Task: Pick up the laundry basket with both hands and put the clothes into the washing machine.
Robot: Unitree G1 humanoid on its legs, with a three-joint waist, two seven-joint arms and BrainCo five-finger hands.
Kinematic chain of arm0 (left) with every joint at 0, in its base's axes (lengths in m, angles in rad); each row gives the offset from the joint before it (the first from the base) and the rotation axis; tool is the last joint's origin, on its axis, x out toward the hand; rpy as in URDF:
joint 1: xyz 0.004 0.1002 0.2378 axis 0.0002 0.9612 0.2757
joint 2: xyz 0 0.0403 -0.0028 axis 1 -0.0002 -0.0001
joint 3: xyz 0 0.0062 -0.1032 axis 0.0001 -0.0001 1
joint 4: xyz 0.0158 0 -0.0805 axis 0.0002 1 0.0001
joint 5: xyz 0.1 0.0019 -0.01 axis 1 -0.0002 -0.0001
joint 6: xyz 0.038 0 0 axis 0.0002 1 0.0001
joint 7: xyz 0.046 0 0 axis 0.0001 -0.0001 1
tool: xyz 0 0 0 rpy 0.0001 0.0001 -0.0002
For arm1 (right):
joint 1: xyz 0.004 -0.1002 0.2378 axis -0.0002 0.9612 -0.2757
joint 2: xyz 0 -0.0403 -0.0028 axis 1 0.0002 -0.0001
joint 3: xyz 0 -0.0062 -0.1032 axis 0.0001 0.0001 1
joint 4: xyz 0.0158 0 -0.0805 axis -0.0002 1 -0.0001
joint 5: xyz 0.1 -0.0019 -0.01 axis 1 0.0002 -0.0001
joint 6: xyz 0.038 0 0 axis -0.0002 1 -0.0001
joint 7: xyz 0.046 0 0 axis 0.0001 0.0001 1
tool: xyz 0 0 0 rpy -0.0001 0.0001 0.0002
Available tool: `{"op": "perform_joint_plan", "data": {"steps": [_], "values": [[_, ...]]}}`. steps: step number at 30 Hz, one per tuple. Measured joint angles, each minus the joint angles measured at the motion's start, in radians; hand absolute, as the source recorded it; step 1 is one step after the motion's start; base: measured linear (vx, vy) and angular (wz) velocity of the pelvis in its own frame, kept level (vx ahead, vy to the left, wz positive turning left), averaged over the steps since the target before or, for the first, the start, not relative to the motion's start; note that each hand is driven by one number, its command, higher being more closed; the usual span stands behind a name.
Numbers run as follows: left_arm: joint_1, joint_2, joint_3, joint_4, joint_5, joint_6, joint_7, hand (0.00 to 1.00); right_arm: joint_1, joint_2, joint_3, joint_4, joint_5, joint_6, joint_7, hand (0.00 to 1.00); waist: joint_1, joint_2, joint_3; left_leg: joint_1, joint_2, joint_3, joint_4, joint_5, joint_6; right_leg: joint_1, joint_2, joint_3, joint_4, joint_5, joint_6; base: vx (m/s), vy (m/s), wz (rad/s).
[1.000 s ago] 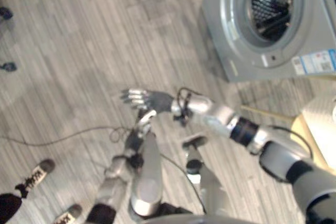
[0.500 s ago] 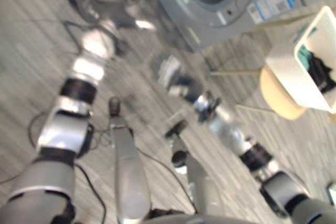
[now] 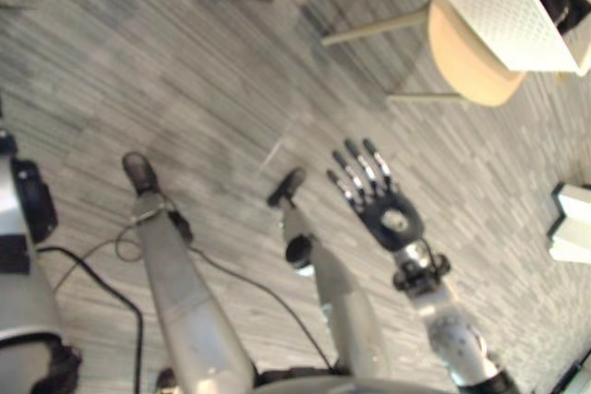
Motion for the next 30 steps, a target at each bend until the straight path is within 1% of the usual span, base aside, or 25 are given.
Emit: {"op": "perform_joint_plan", "data": {"steps": [1, 4, 6, 9, 10, 11, 12, 14, 15, 16, 17, 18, 19, 20, 21, 22, 23, 24, 25, 26, 27, 28, 29, 30], "values": [[0.001, 0.007, 0.006, 0.000, 0.000, 0.002, 0.000, 0.00, 0.020, -0.018, 0.005, 0.000, -0.014, 0.021, 0.002, 0.00, 0.001, 0.000, 0.000, 0.000, -0.001, 0.002, 0.002, -0.003, 0.001, 0.001, -0.002, 0.000, -0.003, 0.001, 0.000, 0.12, 0.092, 0.05], [0.036, 0.006, 0.039, 0.000, 0.000, 0.003, -0.002, 0.00, 0.027, -0.034, 0.008, 0.023, -0.037, 0.045, 0.016, 0.00, 0.000, 0.000, 0.000, 0.021, -0.002, 0.010, 0.003, -0.003, 0.002, 0.017, -0.009, 0.002, -0.002, 0.002, -0.001, 0.12, 0.086, 0.07], [0.100, 0.003, 0.047, -0.003, 0.015, 0.004, -0.012, 0.00, 0.028, -0.049, 0.013, 0.064, -0.037, 0.062, 0.026, 0.00, -0.002, 0.000, 0.000, 0.062, -0.002, 0.020, 0.005, -0.013, 0.001, 0.049, -0.012, 0.010, 0.000, 0.002, -0.001, 0.11, 0.076, 0.06], [0.219, -0.008, 0.084, -0.017, 0.025, 0.000, -0.048, 0.00, 0.032, -0.085, 0.021, 0.129, -0.038, 0.096, 0.055, 0.00, -0.001, 0.001, 0.001, 0.125, -0.001, 0.044, 0.021, -0.043, 0.006, 0.084, -0.028, 0.031, 0.022, -0.010, -0.001, 0.10, 0.099, -0.05], [0.270, -0.022, 0.095, -0.017, 0.036, 0.000, -0.067, 0.00, 0.034, -0.093, 0.026, 0.167, -0.038, 0.111, 0.064, 0.00, 0.002, 0.004, 0.003, 0.151, 0.003, 0.052, 0.033, -0.062, 0.009, 0.098, -0.036, 0.049, 0.038, -0.023, 0.012, 0.09, 0.151, -0.13], [0.319, -0.035, 0.122, -0.017, 0.039, -0.003, -0.089, 0.00, 0.035, -0.092, 0.027, 0.202, -0.049, 0.136, 0.074, 0.00, 0.000, 0.006, 0.004, 0.179, 0.009, 0.065, 0.046, -0.075, 0.013, 0.115, -0.042, 0.061, 0.055, -0.029, 0.016, 0.07, 0.129, -0.11], [0.343, -0.046, 0.140, -0.016, 0.039, -0.003, -0.098, 0.00, 0.039, -0.092, 0.027, 0.216, -0.064, 0.145, 0.081, 0.00, -0.001, 0.009, 0.006, 0.196, 0.012, 0.075, 0.056, -0.079, 0.015, 0.123, -0.048, 0.068, 0.067, -0.036, 0.020, 0.09, 0.173, -0.13], [0.446, -0.076, 0.209, -0.004, 0.038, -0.006, -0.125, 0.00, 0.043, -0.080, 0.027, 0.265, -0.089, 0.166, 0.086, 0.00, 0.002, 0.011, 0.008, 0.274, 0.023, 0.116, 0.077, -0.094, 0.022, 0.154, -0.065, 0.103, 0.115, -0.055, 0.024, 0.07, 0.135, -0.21], [0.561, -0.107, 0.288, 0.020, 0.032, -0.013, -0.148, 0.00, 0.044, -0.056, 0.022, 0.308, -0.120, 0.175, 0.086, 0.00, 0.003, 0.018, 0.012, 0.367, 0.034, 0.165, 0.089, -0.101, 0.033, 0.191, -0.086, 0.134, 0.163, -0.074, 0.025, 0.05, 0.105, -0.30], [0.606, -0.117, 0.310, 0.030, 0.028, -0.015, -0.156, 0.00, 0.044, -0.051, 0.023, 0.321, -0.127, 0.178, 0.086, 0.00, 0.006, 0.022, 0.015, 0.409, 0.038, 0.188, 0.092, -0.105, 0.039, 0.206, -0.096, 0.140, 0.184, -0.082, 0.024, 0.07, 0.117, -0.32], [0.674, -0.132, 0.344, 0.041, 0.022, -0.018, -0.168, 0.00, 0.046, -0.049, 0.024, 0.332, -0.146, 0.182, 0.088, 0.00, 0.005, 0.031, 0.021, 0.474, 0.044, 0.226, 0.091, -0.108, 0.043, 0.229, -0.119, 0.131, 0.218, -0.110, 0.015, 0.04, 0.017, -0.33], [0.768, -0.158, 0.397, 0.042, 0.016, -0.024, -0.183, 0.00, 0.047, -0.049, 0.013, 0.341, -0.181, 0.182, 0.088, 0.00, 0.007, 0.035, 0.021, 0.555, 0.054, 0.276, 0.088, -0.110, 0.046, 0.262, -0.160, 0.090, 0.276, -0.179, -0.018, 0.04, -0.009, -0.46], [0.872, -0.185, 0.431, 0.043, 0.016, -0.038, -0.198, 0.00, 0.045, -0.040, -0.014, 0.370, -0.208, 0.180, 0.086, 0.00, 0.016, 0.066, 0.024, 0.635, 0.063, 0.325, 0.072, -0.110, 0.046, 0.303, -0.218, 0.001, 0.352, -0.246, -0.044, 0.04, -0.035, -0.52], [0.926, -0.198, 0.446, 0.044, 0.016, -0.048, -0.201, 0.00, 0.040, -0.034, -0.033, 0.392, -0.220, 0.178, 0.086, 0.00, 0.022, 0.066, 0.019, 0.679, 0.063, 0.348, 0.063, -0.110, 0.046, 0.317, -0.249, -0.026, 0.397, -0.261, -0.051, 0.05, -0.089, -0.58], [1.010, -0.231, 0.481, 0.052, 0.015, -0.055, -0.208, 0.00, 0.032, -0.025, -0.070, 0.433, -0.235, 0.177, 0.082, 0.00, 0.025, 0.068, -0.004, 0.727, 0.063, 0.377, 0.064, -0.111, 0.045, 0.324, -0.290, -0.051, 0.457, -0.281, -0.047, 0.03, -0.160, -0.60], [1.124, -0.289, 0.506, 0.083, 0.009, -0.057, -0.213, 0.00, 0.007, -0.016, -0.132, 0.516, -0.239, 0.170, 0.074, 0.00, 0.020, 0.085, -0.059, 0.778, 0.055, 0.409, 0.043, -0.120, 0.032, 0.313, -0.287, -0.040, 0.487, -0.311, -0.047, 0.01, -0.231, -0.80], [1.237, -0.364, 0.506, 0.116, 0.006, -0.059, -0.219, 0.00, -0.041, -0.016, -0.194, 0.617, -0.245, 0.163, 0.051, 0.00, 0.017, 0.122, -0.108, 0.843, 0.051, 0.449, -0.028, -0.141, 0.011, 0.313, -0.272, -0.057, 0.472, -0.344, -0.032, 0.02, -0.192, -0.97], [1.318, -0.432, 0.506, 0.136, 0.001, -0.061, -0.217, 0.00, -0.094, -0.013, -0.237, 0.692, -0.246, 0.156, 0.031, 0.00, 0.021, 0.146, -0.127, 0.903, 0.048, 0.489, -0.103, -0.144, 0.004, 0.352, -0.302, -0.123, 0.482, -0.373, -0.001, 0.04, -0.148, -1.00], [1.363, -0.478, 0.506, 0.143, -0.006, -0.060, -0.216, 0.00, -0.122, -0.017, -0.260, 0.719, -0.247, 0.152, 0.018, 0.00, 0.028, 0.155, -0.137, 0.950, 0.032, 0.524, -0.135, -0.141, -0.001, 0.361, -0.344, -0.132, 0.533, -0.391, -0.022, 0.07, -0.139, -1.00], [1.465, -0.584, 0.501, 0.131, -0.030, -0.061, -0.204, 0.00, -0.134, -0.020, -0.305, 0.729, -0.264, 0.140, -0.004, 0.00, 0.027, 0.160, -0.181, 1.027, -0.002, 0.594, -0.164, -0.110, -0.039, 0.398, -0.424, -0.172, 0.597, -0.409, -0.004, 0.09, -0.201, -1.01], [1.538, -0.694, 0.492, 0.115, -0.059, -0.061, -0.172, 0.00, -0.162, -0.017, -0.334, 0.737, -0.272, 0.118, -0.025, 0.00, 0.021, 0.204, -0.204, 1.061, 0.005, 0.607, -0.190, -0.104, -0.050, 0.404, -0.403, -0.167, 0.608, -0.429, 0.005, 0.09, -0.212, -0.78], [1.558, -0.742, 0.479, 0.111, -0.075, -0.061, -0.165, 0.00, -0.172, -0.017, -0.343, 0.735, -0.273, 0.101, -0.037, 0.00, 0.018, 0.221, -0.221, 1.068, 0.005, 0.606, -0.210, -0.103, -0.050, 0.404, -0.389, -0.164, 0.603, -0.433, 0.006, 0.12, -0.215, -0.51], [1.598, -0.822, 0.440, 0.076, -0.106, -0.073, -0.141, 0.00, -0.182, -0.017, -0.350, 0.735, -0.278, 0.078, -0.059, 0.00, 0.006, 0.244, -0.251, 1.083, 0.001, 0.597, -0.248, -0.076, -0.025, 0.403, -0.362, -0.159, 0.590, -0.441, 0.000, 0.08, -0.169, -0.21], [1.618, -0.855, 0.421, 0.053, -0.119, -0.084, -0.128, 0.00, -0.190, -0.016, -0.348, 0.735, -0.285, 0.068, -0.069, 0.00, 0.003, 0.247, -0.259, 1.101, 0.002, 0.596, -0.259, -0.042, -0.014, 0.403, -0.352, -0.153, 0.590, -0.452, -0.004, 0.13, -0.221, -0.44]]}}
